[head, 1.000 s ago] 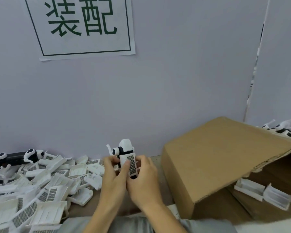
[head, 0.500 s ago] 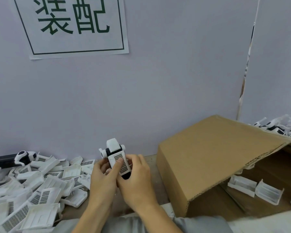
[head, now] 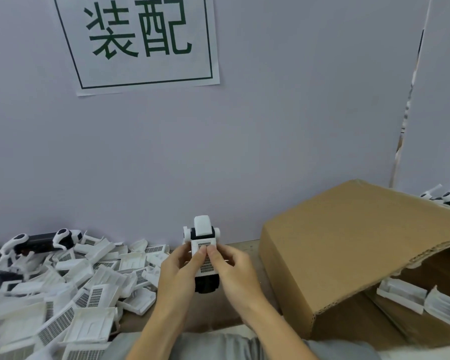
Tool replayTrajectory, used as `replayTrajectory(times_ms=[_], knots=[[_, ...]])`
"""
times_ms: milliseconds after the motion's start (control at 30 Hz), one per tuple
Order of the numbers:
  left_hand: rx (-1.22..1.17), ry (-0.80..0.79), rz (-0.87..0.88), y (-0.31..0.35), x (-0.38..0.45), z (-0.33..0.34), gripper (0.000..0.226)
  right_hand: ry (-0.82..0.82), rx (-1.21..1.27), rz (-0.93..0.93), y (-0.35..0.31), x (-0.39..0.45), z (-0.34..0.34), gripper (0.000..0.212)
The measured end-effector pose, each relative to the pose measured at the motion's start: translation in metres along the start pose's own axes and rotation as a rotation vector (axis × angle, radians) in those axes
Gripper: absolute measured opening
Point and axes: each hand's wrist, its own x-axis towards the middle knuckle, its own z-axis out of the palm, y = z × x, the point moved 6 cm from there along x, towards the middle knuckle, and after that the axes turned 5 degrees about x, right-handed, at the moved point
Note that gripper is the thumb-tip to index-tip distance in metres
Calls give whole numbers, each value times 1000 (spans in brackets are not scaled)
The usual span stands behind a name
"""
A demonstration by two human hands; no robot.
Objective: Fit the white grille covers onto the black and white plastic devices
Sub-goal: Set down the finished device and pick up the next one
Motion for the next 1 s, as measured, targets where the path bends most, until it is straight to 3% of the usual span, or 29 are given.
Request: replayTrajectory(times_ms=[233,367,467,533,667,767,900,1000], knots=[[131,-16,60,4,1,3,22,115,-49,6,-1,2,-7,9],[-88,-153,-89,-1,1,5,21,130,-10,-42,-5,1,-7,11],[-15,-145,-122,-5,3,3,19,117,-61,-86,-8,2,-7,14],[-11,-35,-123,-7,5,-5,17,114,-205,-125,-12,1,-3,14],[-66,210,-160,-5,8,-27,11,-38,-792,-272,-17,-8,24,43],[71,228,-132,1,8,-30,22,-105,-995,-253,-7,-15,38,60],[161,127,-49,19,3,-14,23,56,-744,-16,0,-11,19,44],[253,322,133,42,0,-27,23,199,-388,157,-8,-5,-5,31]])
